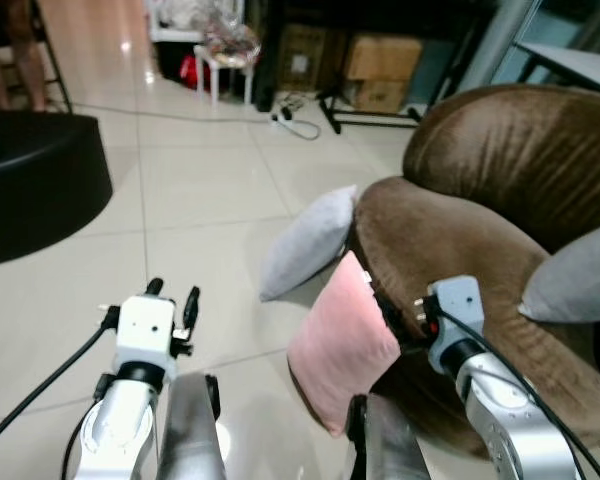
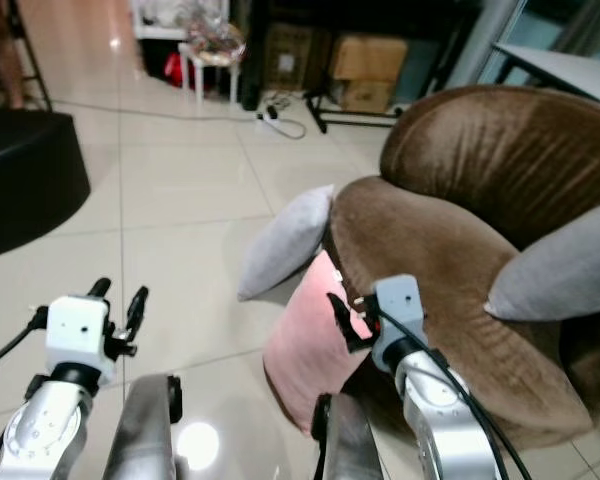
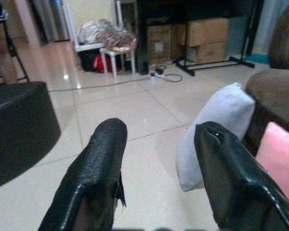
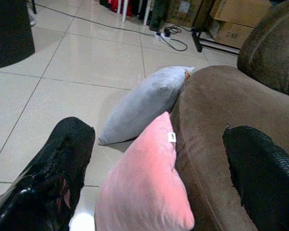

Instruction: Move the pillow to the sofa from floor

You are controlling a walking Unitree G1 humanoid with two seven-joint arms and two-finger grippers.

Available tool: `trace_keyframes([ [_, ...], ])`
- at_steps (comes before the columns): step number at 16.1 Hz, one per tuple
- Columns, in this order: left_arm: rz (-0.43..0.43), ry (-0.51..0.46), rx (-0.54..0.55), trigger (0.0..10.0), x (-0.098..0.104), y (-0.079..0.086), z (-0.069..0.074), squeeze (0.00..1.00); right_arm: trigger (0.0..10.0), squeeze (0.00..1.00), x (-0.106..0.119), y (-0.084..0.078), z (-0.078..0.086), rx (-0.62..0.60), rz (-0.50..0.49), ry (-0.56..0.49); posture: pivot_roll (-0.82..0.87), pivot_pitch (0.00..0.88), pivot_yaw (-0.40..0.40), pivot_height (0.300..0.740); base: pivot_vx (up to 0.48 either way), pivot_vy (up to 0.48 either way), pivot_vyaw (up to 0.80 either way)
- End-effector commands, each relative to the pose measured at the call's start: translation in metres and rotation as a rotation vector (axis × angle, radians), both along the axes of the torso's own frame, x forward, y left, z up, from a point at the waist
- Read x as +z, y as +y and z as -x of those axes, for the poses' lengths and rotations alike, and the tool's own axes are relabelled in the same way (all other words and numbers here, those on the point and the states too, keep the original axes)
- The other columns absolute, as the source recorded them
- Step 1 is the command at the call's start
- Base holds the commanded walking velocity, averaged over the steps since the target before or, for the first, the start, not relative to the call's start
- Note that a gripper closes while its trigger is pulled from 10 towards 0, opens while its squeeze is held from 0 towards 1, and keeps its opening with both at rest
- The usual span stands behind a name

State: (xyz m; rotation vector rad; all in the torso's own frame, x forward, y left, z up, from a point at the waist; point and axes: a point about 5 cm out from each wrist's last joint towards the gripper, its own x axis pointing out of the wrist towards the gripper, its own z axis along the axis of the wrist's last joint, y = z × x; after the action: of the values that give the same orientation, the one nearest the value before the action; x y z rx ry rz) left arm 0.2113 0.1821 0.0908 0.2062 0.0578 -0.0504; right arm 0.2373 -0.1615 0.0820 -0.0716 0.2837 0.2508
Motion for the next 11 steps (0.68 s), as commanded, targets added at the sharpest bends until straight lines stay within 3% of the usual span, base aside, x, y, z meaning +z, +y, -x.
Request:
trace_keyframes([
  [1,0.022,-0.019,-0.024,10.0,0.0034,-0.0075,-0.0009,0.00,10.0,0.00,0.0044,-0.0074,-0.0028,-0.017,0.012,-0.011,0.00,0.000,-0.135,0.565,0.000,0.000,0.00],
  [11,0.043,-0.028,-0.032,10.0,0.0051,-0.0061,-0.0006,0.00,10.0,0.00,0.0047,-0.0064,-0.0047,-0.008,0.015,-0.015,0.01,0.000,-0.144,0.565,0.298,0.000,0.00],
])
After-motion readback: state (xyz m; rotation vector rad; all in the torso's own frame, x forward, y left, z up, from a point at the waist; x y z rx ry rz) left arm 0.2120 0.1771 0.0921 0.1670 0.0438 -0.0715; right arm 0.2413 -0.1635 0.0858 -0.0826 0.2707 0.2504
